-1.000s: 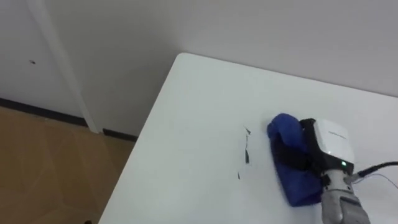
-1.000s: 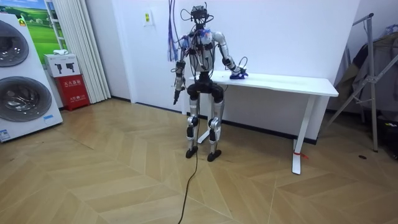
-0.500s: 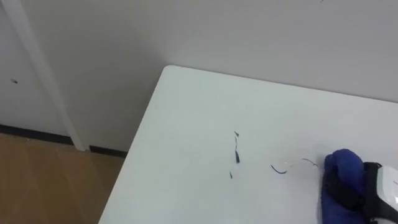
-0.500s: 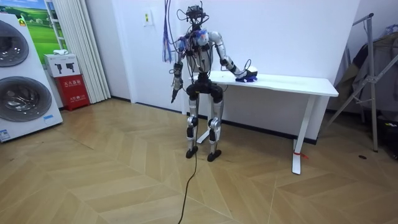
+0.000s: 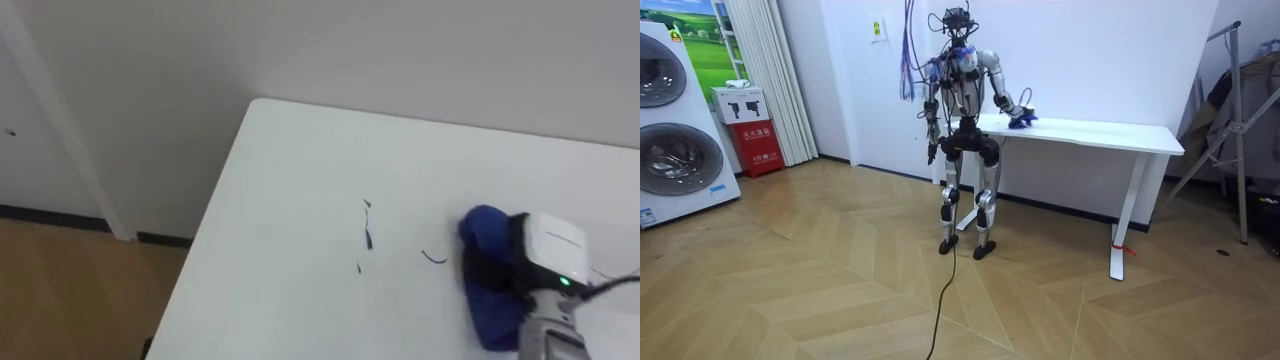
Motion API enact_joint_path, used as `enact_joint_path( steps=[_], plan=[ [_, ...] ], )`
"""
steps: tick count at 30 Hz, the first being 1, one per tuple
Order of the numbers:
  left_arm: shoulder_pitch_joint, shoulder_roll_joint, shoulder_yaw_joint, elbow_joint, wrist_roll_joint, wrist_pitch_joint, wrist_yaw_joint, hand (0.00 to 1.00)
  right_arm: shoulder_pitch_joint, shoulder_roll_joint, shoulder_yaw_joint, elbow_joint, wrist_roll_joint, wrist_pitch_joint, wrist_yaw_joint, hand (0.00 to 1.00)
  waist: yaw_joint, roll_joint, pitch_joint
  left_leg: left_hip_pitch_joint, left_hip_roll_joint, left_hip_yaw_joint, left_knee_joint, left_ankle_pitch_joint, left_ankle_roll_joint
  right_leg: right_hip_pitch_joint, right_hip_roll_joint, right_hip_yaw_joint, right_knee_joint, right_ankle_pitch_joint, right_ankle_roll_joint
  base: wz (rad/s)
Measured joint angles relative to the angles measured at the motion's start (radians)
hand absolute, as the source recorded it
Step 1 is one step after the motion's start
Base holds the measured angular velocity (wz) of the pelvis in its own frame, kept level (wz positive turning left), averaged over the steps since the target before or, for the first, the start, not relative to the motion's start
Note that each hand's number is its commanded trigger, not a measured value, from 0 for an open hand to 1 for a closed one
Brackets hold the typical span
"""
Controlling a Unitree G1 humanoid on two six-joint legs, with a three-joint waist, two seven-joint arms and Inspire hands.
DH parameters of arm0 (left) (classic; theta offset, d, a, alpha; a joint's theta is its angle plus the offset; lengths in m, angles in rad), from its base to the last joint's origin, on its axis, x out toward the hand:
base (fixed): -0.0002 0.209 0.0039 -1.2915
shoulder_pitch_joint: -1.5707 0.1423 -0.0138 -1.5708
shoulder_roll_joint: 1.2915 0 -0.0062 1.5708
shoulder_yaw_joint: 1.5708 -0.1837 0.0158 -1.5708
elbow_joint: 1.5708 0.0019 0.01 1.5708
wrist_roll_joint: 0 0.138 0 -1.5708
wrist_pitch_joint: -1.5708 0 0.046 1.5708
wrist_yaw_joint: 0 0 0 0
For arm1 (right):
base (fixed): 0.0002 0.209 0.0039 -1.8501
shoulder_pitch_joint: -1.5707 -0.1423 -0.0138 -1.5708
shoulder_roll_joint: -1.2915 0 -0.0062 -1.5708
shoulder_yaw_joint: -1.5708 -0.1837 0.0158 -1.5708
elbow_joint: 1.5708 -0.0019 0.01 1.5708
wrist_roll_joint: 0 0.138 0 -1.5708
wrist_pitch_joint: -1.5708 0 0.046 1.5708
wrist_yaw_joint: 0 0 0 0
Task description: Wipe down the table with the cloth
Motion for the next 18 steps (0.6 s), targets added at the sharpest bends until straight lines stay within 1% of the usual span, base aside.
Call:
enact_joint_path(
  steps=[2,3,5,7,10,12,13,16,17,18],
  plan=[
    [-0.004,0.000,-0.002,-0.001,0.000,0.001,0.000,0.00,-0.022,0.002,0.046,-0.038,-0.029,0.003,0.047,1.00,0.016,-0.003,0.0014,-0.016,0.001,-0.008,0.000,0.001,-0.003,-0.012,0.000,-0.010,-0.002,-0.001,-0.001,0.13],
    [-0.001,0.000,-0.002,-0.001,-0.001,0.006,0.002,0.00,-0.036,0.001,0.061,-0.050,-0.032,0.006,0.067,1.00,0.031,-0.003,0.0022,-0.024,0.002,-0.007,-0.001,0.001,-0.003,-0.019,0.000,-0.015,-0.003,-0.001,-0.002,0.11],
    [0.007,0.002,-0.001,-0.001,0.000,0.015,0.002,0.00,-0.041,-0.004,0.069,-0.067,-0.032,0.009,0.086,1.00,0.041,-0.002,0.0023,-0.031,0.003,-0.012,0.002,0.002,-0.004,-0.020,0.000,-0.027,-0.011,-0.001,-0.002,0.11],
    [0.017,0.006,0.003,0.001,0.000,0.026,0.002,0.00,-0.041,-0.009,0.069,-0.077,-0.032,0.008,0.093,1.00,0.042,-0.003,0.0018,-0.034,0.003,-0.017,0.001,0.002,-0.004,-0.019,0.000,-0.033,-0.016,-0.001,-0.002,0.07],
    [0.027,0.009,0.003,0.007,-0.001,0.030,0.002,0.00,-0.038,-0.009,0.068,-0.077,-0.029,-0.008,0.089,1.00,0.031,-0.003,0.0015,-0.035,0.005,-0.019,0.000,0.001,-0.005,-0.019,0.001,-0.037,-0.018,-0.001,-0.002,0.01],
    [0.027,0.010,0.004,-0.002,0.000,0.029,0.002,0.00,-0.037,-0.009,0.064,-0.074,-0.028,-0.022,0.089,1.00,0.016,-0.002,0.0008,-0.035,0.004,-0.020,-0.001,0.000,-0.005,-0.018,0.001,-0.038,-0.018,-0.001,-0.001,0.04],
    [0.028,0.011,0.004,-0.006,0.000,0.029,0.002,0.00,-0.037,-0.010,0.063,-0.072,-0.025,-0.025,0.089,1.00,0.015,-0.002,0.0005,-0.035,0.004,-0.020,-0.001,0.000,-0.005,-0.017,0.000,-0.039,-0.018,-0.001,-0.001,0.00],
    [0.027,0.011,0.004,-0.024,0.001,0.026,0.002,0.00,-0.020,-0.010,0.041,-0.035,-0.015,-0.058,0.059,1.00,0.014,-0.001,-0.0015,-0.035,0.004,-0.022,0.000,0.000,-0.005,-0.016,-0.001,-0.045,-0.018,-0.001,-0.001,0.03],
    [0.025,0.011,0.008,-0.024,0.001,0.026,0.001,0.00,-0.018,-0.010,0.032,-0.012,-0.004,-0.077,0.035,1.00,0.013,0.000,-0.0046,-0.034,0.003,-0.024,0.000,0.000,-0.005,-0.014,-0.002,-0.046,-0.018,-0.002,-0.001,0.05],
    [0.028,0.010,0.020,-0.023,0.001,0.026,0.001,0.00,-0.014,-0.010,0.023,0.018,0.016,-0.100,0.004,1.00,0.011,0.001,-0.0100,-0.032,0.003,-0.024,0.001,0.000,-0.005,-0.011,-0.003,-0.047,-0.018,-0.002,0.000,0.06]
  ],
)
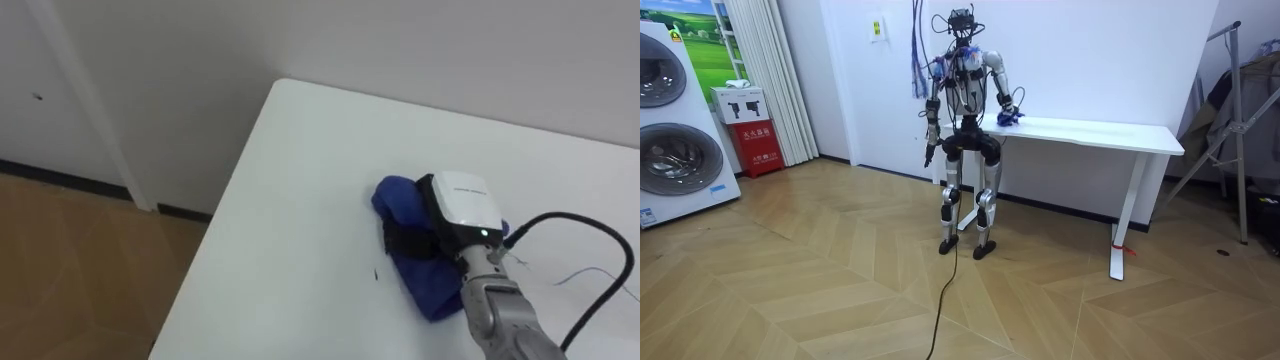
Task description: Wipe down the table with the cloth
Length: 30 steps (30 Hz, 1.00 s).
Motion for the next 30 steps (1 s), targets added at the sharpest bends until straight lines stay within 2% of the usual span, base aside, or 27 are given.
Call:
enact_joint_path(
  steps=[2,3,4,6,7,9,10,12,14,17,19,21,22,24,25,26,28,29,30],
  plan=[
    [0.004,0.002,0.009,-0.001,0.000,0.000,0.001,0.00,0.028,-0.001,-0.035,0.038,0.024,-0.039,-0.055,1.00,-0.010,0.002,-0.0056,0.006,-0.003,-0.002,0.001,0.000,0.000,0.012,-0.007,-0.008,-0.001,-0.004,0.007,0.24],
    [0.011,-0.001,0.022,0.000,0.006,0.000,0.001,0.00,0.054,-0.001,-0.068,0.069,0.049,-0.068,-0.107,1.00,-0.024,0.005,-0.0066,0.011,-0.008,-0.002,0.001,0.000,0.001,0.026,-0.014,-0.021,-0.004,-0.008,0.012,0.35],
    [0.017,-0.003,0.031,0.000,0.015,0.001,0.002,0.00,0.069,-0.001,-0.085,0.085,0.058,-0.079,-0.136,1.00,-0.030,0.006,-0.0072,0.015,-0.011,-0.002,0.002,0.001,0.001,0.032,-0.017,-0.028,-0.008,-0.009,0.014,0.35],
    [0.031,-0.003,0.107,0.010,0.062,0.001,0.002,0.00,0.140,0.000,-0.187,0.148,0.119,-0.134,-0.236,1.00,-0.058,0.003,-0.0099,0.032,-0.015,-0.002,0.001,-0.002,0.007,0.056,-0.027,-0.029,-0.016,-0.016,0.026,0.28],
    [0.038,-0.001,0.126,0.010,0.073,0.001,0.007,0.00,0.162,0.000,-0.217,0.158,0.141,-0.140,-0.257,1.00,-0.065,0.002,-0.0105,0.036,-0.015,-0.002,0.002,-0.004,0.010,0.061,-0.029,-0.029,-0.016,-0.018,0.028,0.23],
    [0.064,0.007,0.199,0.009,0.102,0.003,0.023,0.00,0.238,-0.006,-0.333,0.214,0.236,-0.168,-0.337,1.00,-0.097,-0.007,-0.0178,0.039,-0.027,-0.009,0.003,-0.008,0.016,0.074,-0.036,-0.031,-0.017,-0.023,0.036,0.14],
    [0.066,0.005,0.215,0.006,0.102,0.003,0.026,0.00,0.249,-0.011,-0.363,0.235,0.256,-0.177,-0.353,1.00,-0.102,-0.009,-0.0183,0.039,-0.028,-0.009,0.003,-0.010,0.019,0.076,-0.037,-0.031,-0.017,-0.023,0.036,0.04],
    [0.069,0.006,0.263,0.005,0.110,0.003,0.028,0.00,0.263,-0.036,-0.455,0.333,0.303,-0.188,-0.389,1.00,-0.119,-0.017,-0.0246,0.041,-0.028,-0.010,0.012,-0.014,0.025,0.086,-0.040,-0.029,-0.014,-0.022,0.038,0.00],
    [0.070,0.007,0.267,-0.006,0.109,0.003,0.025,0.00,0.263,-0.059,-0.496,0.381,0.323,-0.187,-0.390,1.00,-0.130,-0.020,-0.0262,0.042,-0.028,-0.010,0.018,-0.018,0.030,0.089,-0.043,-0.029,-0.012,-0.020,0.041,0.00],
    [0.063,0.013,0.232,-0.009,0.104,0.002,0.017,0.00,0.259,-0.080,-0.498,0.379,0.343,-0.164,-0.358,1.00,-0.139,-0.020,-0.0262,0.044,-0.031,-0.010,0.018,-0.019,0.032,0.087,-0.047,-0.030,-0.007,-0.018,0.045,-0.09],
    [0.051,0.015,0.192,-0.008,0.067,0.002,0.014,0.00,0.227,-0.077,-0.487,0.348,0.343,-0.125,-0.312,1.00,-0.134,-0.019,-0.0253,0.045,-0.031,-0.006,0.017,-0.019,0.032,0.079,-0.046,-0.022,0.001,-0.018,0.045,-0.19],
    [0.027,0.004,0.131,0.005,0.029,0.001,0.012,0.00,0.192,-0.069,-0.435,0.269,0.316,-0.028,-0.260,1.00,-0.106,-0.013,-0.0210,0.047,-0.030,0.017,0.015,-0.019,0.033,0.061,-0.038,0.009,0.004,-0.011,0.041,-0.55],
    [0.018,0.003,0.114,0.013,0.027,0.001,0.012,0.00,0.184,-0.065,-0.412,0.243,0.301,-0.001,-0.243,1.00,-0.096,-0.011,-0.0198,0.047,-0.031,0.017,0.015,-0.019,0.033,0.055,-0.033,0.021,0.004,-0.007,0.038,-0.68],
    [-0.018,0.000,0.055,0.032,0.019,0.001,0.014,0.00,0.127,-0.037,-0.282,0.143,0.215,0.071,-0.155,1.00,-0.067,-0.014,-0.0085,0.040,-0.022,0.018,0.014,-0.018,0.031,0.030,-0.018,0.024,0.009,0.007,0.021,-0.59],
    [-0.029,-0.002,0.037,0.033,0.018,0.001,0.015,0.00,0.110,-0.036,-0.240,0.108,0.194,0.085,-0.128,1.00,-0.057,-0.015,-0.0056,0.037,-0.020,0.019,0.014,-0.017,0.030,0.023,-0.015,0.024,0.012,0.010,0.018,-0.42],
    [-0.053,-0.009,0.012,0.037,0.013,0.000,0.015,0.00,0.064,-0.023,-0.158,0.062,0.150,0.099,-0.071,1.00,-0.039,-0.014,0.0068,0.034,-0.016,0.021,0.011,-0.014,0.024,0.012,-0.010,0.024,0.019,0.013,0.013,-0.15],
    [-0.065,-0.013,-0.025,0.039,0.011,0.000,0.014,0.00,-0.015,0.006,-0.063,0.025,0.076,0.098,0.006,1.00,-0.019,-0.013,0.0103,0.016,-0.012,0.013,0.010,-0.008,0.016,-0.004,-0.004,0.024,0.019,0.013,0.006,0.09],
    [-0.067,-0.015,-0.040,0.030,0.009,0.000,0.013,0.00,-0.064,0.010,-0.016,0.014,0.045,0.086,0.044,1.00,-0.007,-0.009,0.0146,0.003,-0.011,0.003,0.011,-0.006,0.012,-0.013,-0.004,0.020,0.017,0.012,0.004,0.29],
    [-0.064,-0.018,-0.040,0.013,0.002,0.000,0.011,0.00,-0.101,0.009,0.015,0.009,0.025,0.080,0.071,1.00,0.013,-0.010,0.0149,-0.013,-0.012,-0.007,0.010,-0.001,0.010,-0.022,-0.006,0.007,0.016,0.010,0.000,0.35]
  ],
)
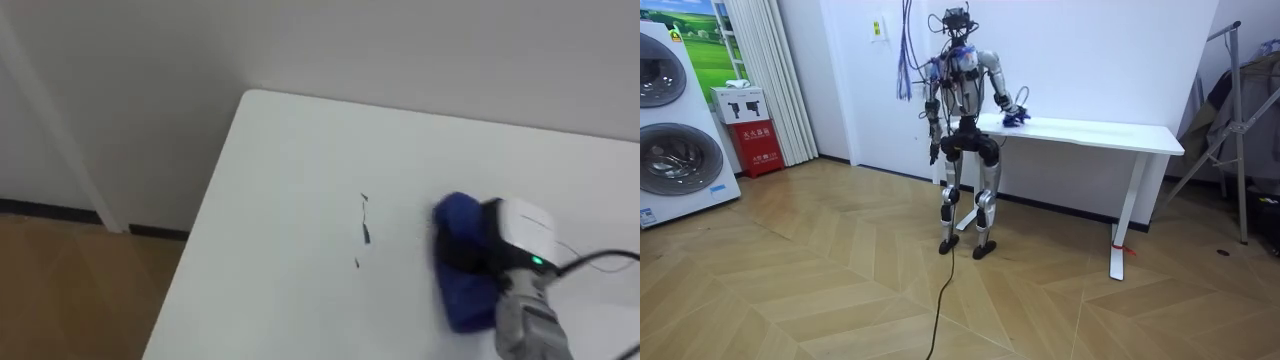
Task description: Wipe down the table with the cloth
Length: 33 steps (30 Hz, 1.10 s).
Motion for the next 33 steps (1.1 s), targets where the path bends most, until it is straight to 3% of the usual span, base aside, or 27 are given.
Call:
enact_joint_path(
  steps=[4,6,8,9,12,14,15,18,20,22,23,25,27,28,29,30,31,32,33],
  plan=[
    [0.072,0.012,0.008,-0.031,0.001,0.003,-0.003,0.00,-0.011,-0.007,-0.006,-0.016,0.006,-0.006,0.026,1.00,0.013,-0.001,-0.0027,-0.013,-0.003,-0.040,0.001,0.013,-0.002,0.005,-0.005,-0.027,-0.016,-0.003,0.002,0.42],
    [0.126,0.015,0.042,-0.043,0.000,0.012,-0.006,0.00,0.038,-0.015,-0.035,0.011,0.019,-0.065,-0.009,1.00,-0.011,-0.004,-0.0040,-0.004,-0.003,-0.045,0.005,0.013,-0.002,0.023,-0.008,-0.040,-0.018,-0.004,0.003,0.35],
    [0.140,0.017,0.067,-0.043,0.003,0.012,-0.007,0.00,0.067,-0.015,-0.061,0.051,0.047,-0.120,-0.056,1.00,-0.037,-0.007,-0.0063,0.006,-0.005,-0.042,0.006,0.013,-0.002,0.044,-0.015,-0.040,-0.029,-0.008,0.010,0.45],
    [0.143,0.019,0.090,-0.040,0.011,0.010,-0.011,0.00,0.104,-0.015,-0.100,0.059,0.053,-0.148,-0.087,1.00,-0.047,-0.016,-0.0074,0.012,-0.009,-0.036,0.004,0.013,-0.002,0.058,-0.024,-0.034,-0.035,-0.017,0.023,0.43],
    [0.144,0.031,0.145,-0.041,0.044,0.009,-0.013,0.00,0.211,-0.016,-0.214,0.112,0.145,-0.212,-0.193,1.00,-0.074,-0.029,-0.0123,0.024,-0.021,-0.015,0.003,0.013,-0.002,0.079,-0.039,-0.038,-0.035,-0.024,0.034,0.21],
    [0.148,0.032,0.193,-0.041,0.076,0.009,-0.011,0.00,0.276,-0.018,-0.295,0.151,0.214,-0.238,-0.248,1.00,-0.084,-0.031,-0.0150,0.035,-0.025,0.001,0.003,0.012,-0.001,0.093,-0.044,-0.035,-0.033,-0.023,0.034,0.05],
    [0.157,0.037,0.210,-0.042,0.089,0.009,-0.006,0.00,0.295,-0.024,-0.339,0.198,0.245,-0.258,-0.276,1.00,-0.104,-0.034,-0.0249,0.035,-0.029,0.001,0.004,0.011,0.001,0.096,-0.049,-0.035,-0.031,-0.025,0.036,0.00],
    [0.149,0.035,0.237,-0.051,0.095,0.001,-0.003,0.00,0.313,-0.051,-0.439,0.300,0.294,-0.282,-0.325,1.00,-0.135,-0.029,-0.0297,0.035,-0.031,0.011,0.008,-0.008,0.033,0.108,-0.051,-0.036,-0.030,-0.031,0.049,0.03],
    [0.145,0.031,0.233,-0.056,0.095,-0.005,-0.001,0.00,0.313,-0.062,-0.451,0.332,0.312,-0.282,-0.334,1.00,-0.142,-0.025,-0.0319,0.039,-0.032,0.011,0.009,-0.014,0.042,0.112,-0.053,-0.039,-0.028,-0.030,0.050,-0.12],
    [0.143,0.028,0.213,-0.055,0.089,-0.007,-0.001,0.00,0.311,-0.060,-0.444,0.335,0.322,-0.272,-0.335,1.00,-0.136,-0.019,-0.0353,0.052,-0.034,0.019,0.009,-0.014,0.043,0.120,-0.054,-0.038,-0.027,-0.028,0.053,-0.19],
    [0.139,0.024,0.190,-0.054,0.084,-0.007,0.003,0.00,0.293,-0.059,-0.429,0.329,0.330,-0.249,-0.335,1.00,-0.124,-0.014,-0.0379,0.058,-0.033,0.029,0.009,-0.015,0.044,0.121,-0.054,-0.037,-0.027,-0.027,0.054,-0.35],
    [0.125,0.016,0.150,-0.045,0.057,-0.006,0.013,0.00,0.264,-0.041,-0.394,0.298,0.329,-0.185,-0.334,1.00,-0.100,-0.005,-0.0379,0.062,-0.030,0.054,0.008,-0.015,0.043,0.111,-0.052,-0.028,-0.021,-0.026,0.055,-0.49],
    [0.084,0.009,0.079,-0.003,0.030,-0.006,0.029,0.00,0.206,-0.022,-0.309,0.235,0.295,-0.061,-0.296,1.00,-0.038,0.006,-0.0327,0.066,-0.014,0.106,0.010,-0.016,0.038,0.067,-0.047,-0.042,0.024,-0.019,0.042,-0.88],
    [0.070,0.011,0.061,0.015,0.027,-0.005,0.029,0.00,0.180,-0.011,-0.277,0.220,0.278,-0.033,-0.277,1.00,-0.018,0.007,-0.0322,0.064,-0.012,0.107,0.011,-0.017,0.037,0.049,-0.045,-0.043,0.039,-0.017,0.037,-1.16],
    [0.041,0.013,0.038,0.055,0.028,-0.007,0.030,0.00,0.125,0.019,-0.198,0.167,0.228,0.021,-0.210,1.00,0.023,0.008,-0.0279,0.057,-0.006,0.109,0.018,-0.019,0.034,0.012,-0.045,-0.065,0.076,-0.013,0.027,-1.08],
    [0.004,0.019,0.022,0.115,0.029,-0.007,0.031,0.00,0.051,0.056,-0.098,0.147,0.162,0.030,-0.142,1.00,0.050,0.006,-0.0147,0.048,0.003,0.110,0.034,-0.023,0.028,-0.019,-0.055,-0.118,0.115,-0.011,0.018,-0.85],
    [-0.016,0.022,0.016,0.133,0.028,-0.003,0.032,0.00,0.010,0.071,-0.046,0.148,0.135,0.029,-0.113,1.00,0.057,0.005,-0.0036,0.043,0.008,0.111,0.046,-0.026,0.024,-0.028,-0.062,-0.147,0.137,-0.013,0.014,-0.23],
    [-0.052,0.026,-0.008,0.152,0.031,-0.001,0.031,0.00,-0.059,0.108,0.026,0.150,0.077,0.025,-0.070,1.00,0.088,0.008,0.0049,0.010,0.029,0.115,0.084,-0.035,0.022,-0.066,-0.073,-0.174,0.200,-0.021,0.018,0.20],
    [-0.081,0.026,-0.020,0.156,0.038,-0.007,0.031,0.00,-0.130,0.136,0.067,0.174,0.032,0.005,-0.046,1.00,0.141,0.012,0.0128,-0.025,0.041,0.116,0.116,-0.040,0.016,-0.124,-0.113,-0.185,0.328,-0.054,0.032,0.32]
  ],
)
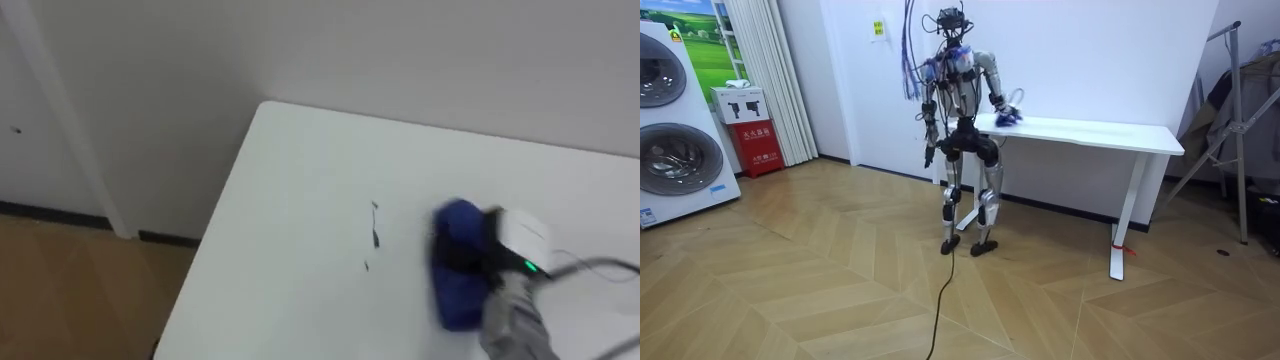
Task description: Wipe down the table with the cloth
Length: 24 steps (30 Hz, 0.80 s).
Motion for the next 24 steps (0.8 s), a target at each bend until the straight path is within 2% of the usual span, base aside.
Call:
enact_joint_path(
  steps=[1,2,3,4,5,6,7,9,10,11,12,13,14,15,16,17,18,19,20,21,22,23,24],
  plan=[
    [-0.006,0.002,-0.002,-0.007,0.003,-0.007,0.000,0.00,-0.030,0.006,0.016,0.011,-0.011,-0.009,0.005,1.00,0.024,-0.002,0.0021,-0.018,0.004,0.008,0.014,-0.001,-0.003,-0.020,-0.041,-0.013,0.069,-0.025,0.002,0.65],
    [-0.008,0.013,-0.007,-0.024,0.000,-0.022,0.000,0.00,-0.079,0.006,0.021,0.035,-0.012,-0.026,0.004,1.00,0.058,-0.006,0.0047,-0.054,0.011,0.016,0.037,-0.002,-0.013,-0.032,-0.131,-0.023,0.154,-0.069,0.015,1.05],
    [0.007,0.030,-0.015,-0.053,0.001,-0.023,0.001,0.00,-0.119,0.004,0.018,0.067,-0.009,-0.028,-0.003,1.00,0.076,-0.007,0.0038,-0.085,0.017,0.015,0.051,0.003,-0.022,-0.027,-0.214,-0.010,0.185,-0.076,0.024,1.09],
    [0.024,0.035,-0.015,-0.065,0.004,-0.022,0.003,0.00,-0.129,0.004,0.015,0.093,-0.010,-0.029,-0.010,1.00,0.084,-0.007,0.0032,-0.099,0.020,0.016,0.055,0.006,-0.027,-0.027,-0.249,0.000,0.188,-0.073,0.027,0.82],
    [0.062,0.058,-0.012,-0.078,0.004,-0.019,0.002,0.00,-0.143,0.000,0.006,0.139,0.011,-0.039,-0.033,1.00,0.093,-0.009,-0.0015,-0.118,0.032,0.006,0.065,0.013,-0.041,-0.020,-0.305,0.014,0.155,-0.062,0.041,0.48],
    [0.085,0.075,0.016,-0.078,0.004,-0.006,-0.003,0.00,-0.126,-0.014,-0.007,0.139,0.045,-0.069,-0.073,1.00,0.089,-0.001,-0.0030,-0.139,0.057,-0.015,0.081,0.009,-0.061,-0.005,-0.337,0.012,0.087,-0.037,0.056,0.45],
    [0.089,0.080,0.032,-0.078,0.003,0.002,-0.006,0.00,-0.112,-0.024,-0.014,0.140,0.057,-0.087,-0.094,1.00,0.082,0.004,-0.0032,-0.147,0.072,-0.032,0.088,0.007,-0.074,0.009,-0.341,0.013,0.045,-0.019,0.059,0.56],
    [0.090,0.112,0.090,-0.079,0.004,0.007,-0.016,0.00,-0.042,-0.038,-0.083,0.140,0.080,-0.146,-0.152,1.00,0.029,0.007,-0.0031,-0.151,0.134,-0.070,0.094,0.013,-0.133,0.063,-0.337,0.009,-0.125,0.082,0.074,0.58],
    [0.088,0.118,0.101,-0.079,0.007,0.007,-0.023,0.00,-0.021,-0.042,-0.100,0.139,0.089,-0.160,-0.165,1.00,0.011,0.003,-0.0052,-0.151,0.152,-0.072,0.100,0.014,-0.151,0.072,-0.332,0.008,-0.161,0.113,0.081,0.47],
    [0.088,0.137,0.129,-0.085,0.024,0.005,-0.031,0.00,0.028,-0.055,-0.134,0.133,0.108,-0.197,-0.185,1.00,-0.036,-0.010,-0.0100,-0.149,0.190,-0.078,0.109,0.014,-0.193,0.077,-0.307,0.015,-0.201,0.166,0.088,0.35],
    [0.092,0.157,0.165,-0.092,0.037,0.000,-0.033,0.00,0.077,-0.071,-0.162,0.122,0.123,-0.230,-0.204,1.00,-0.079,-0.028,-0.0097,-0.130,0.223,-0.075,0.113,0.020,-0.238,0.073,-0.275,-0.002,-0.203,0.173,0.131,0.14],
    [0.101,0.157,0.183,-0.099,0.035,-0.001,-0.032,0.00,0.111,-0.091,-0.167,0.115,0.135,-0.238,-0.213,1.00,-0.086,-0.026,-0.0222,-0.115,0.248,-0.066,0.110,0.026,-0.249,0.075,-0.259,-0.008,-0.177,0.134,0.175,-0.33],
    [0.118,0.143,0.207,-0.115,0.013,-0.007,-0.031,0.00,0.167,-0.141,-0.192,0.105,0.155,-0.248,-0.224,1.00,-0.105,-0.009,-0.0361,-0.095,0.310,-0.034,0.099,0.038,-0.237,0.072,-0.212,-0.016,-0.135,0.063,0.191,-0.47],
    [0.125,0.128,0.209,-0.115,-0.016,-0.023,-0.037,0.00,0.208,-0.186,-0.236,0.102,0.180,-0.247,-0.224,1.00,-0.126,0.007,-0.0423,-0.073,0.352,-0.008,0.083,0.066,-0.192,0.054,-0.180,-0.019,-0.085,0.006,0.144,-0.38],
    [0.127,0.120,0.212,-0.115,-0.019,-0.029,-0.042,0.00,0.228,-0.201,-0.264,0.101,0.180,-0.241,-0.224,1.00,-0.137,0.006,-0.0417,-0.061,0.361,0.014,0.071,0.089,-0.174,0.050,-0.174,-0.018,-0.062,-0.015,0.136,-0.18],
    [0.125,0.096,0.215,-0.116,-0.019,-0.044,-0.046,0.00,0.258,-0.226,-0.311,0.098,0.185,-0.226,-0.220,1.00,-0.161,0.001,-0.0407,-0.038,0.365,0.026,0.044,0.136,-0.178,0.043,-0.157,-0.015,-0.037,-0.046,0.110,-0.22],
    [0.132,0.071,0.215,-0.118,-0.020,-0.051,-0.053,0.00,0.277,-0.237,-0.327,0.083,0.200,-0.199,-0.207,1.00,-0.174,0.004,-0.0399,-0.031,0.363,0.047,0.042,0.157,-0.188,0.045,-0.132,-0.014,-0.039,-0.060,0.081,-0.24],
    [0.132,0.061,0.215,-0.119,-0.019,-0.054,-0.054,0.00,0.282,-0.239,-0.328,0.071,0.205,-0.184,-0.195,1.00,-0.181,0.002,-0.0388,-0.032,0.358,0.058,0.044,0.159,-0.192,0.045,-0.118,-0.013,-0.045,-0.062,0.070,-0.27],
    [0.129,0.047,0.211,-0.118,-0.022,-0.057,-0.054,0.00,0.283,-0.236,-0.328,0.040,0.205,-0.161,-0.164,1.00,-0.186,-0.002,-0.0371,-0.035,0.350,0.093,0.061,0.158,-0.192,0.043,-0.097,-0.013,-0.050,-0.065,0.043,-0.34],
    [0.116,0.033,0.204,-0.109,-0.023,-0.057,-0.053,0.00,0.271,-0.215,-0.315,0.011,0.206,-0.141,-0.124,1.00,-0.173,-0.008,-0.0355,-0.053,0.320,0.098,0.119,0.113,-0.179,0.040,-0.077,0.007,-0.066,-0.060,0.016,-0.49],
    [0.116,0.026,0.187,-0.102,-0.031,-0.057,-0.052,0.00,0.258,-0.204,-0.297,-0.006,0.204,-0.125,-0.104,1.00,-0.159,-0.007,-0.0331,-0.062,0.289,0.096,0.156,0.072,-0.165,0.039,-0.073,0.023,-0.075,-0.056,-0.005,-0.75],
    [0.114,0.022,0.147,-0.089,-0.042,-0.056,-0.053,0.00,0.230,-0.184,-0.260,-0.060,0.188,-0.094,-0.053,1.00,-0.130,0.001,-0.0279,-0.089,0.220,0.094,0.221,0.003,-0.142,0.035,-0.066,0.040,-0.083,-0.048,-0.018,-0.86],
    [0.111,0.019,0.117,-0.080,-0.043,-0.057,-0.054,0.00,0.185,-0.170,-0.208,-0.103,0.162,-0.084,-0.012,1.00,-0.104,0.001,-0.0103,-0.114,0.145,0.087,0.240,-0.036,-0.106,0.024,-0.058,0.048,-0.086,-0.043,-0.026,-0.81]
  ],
)
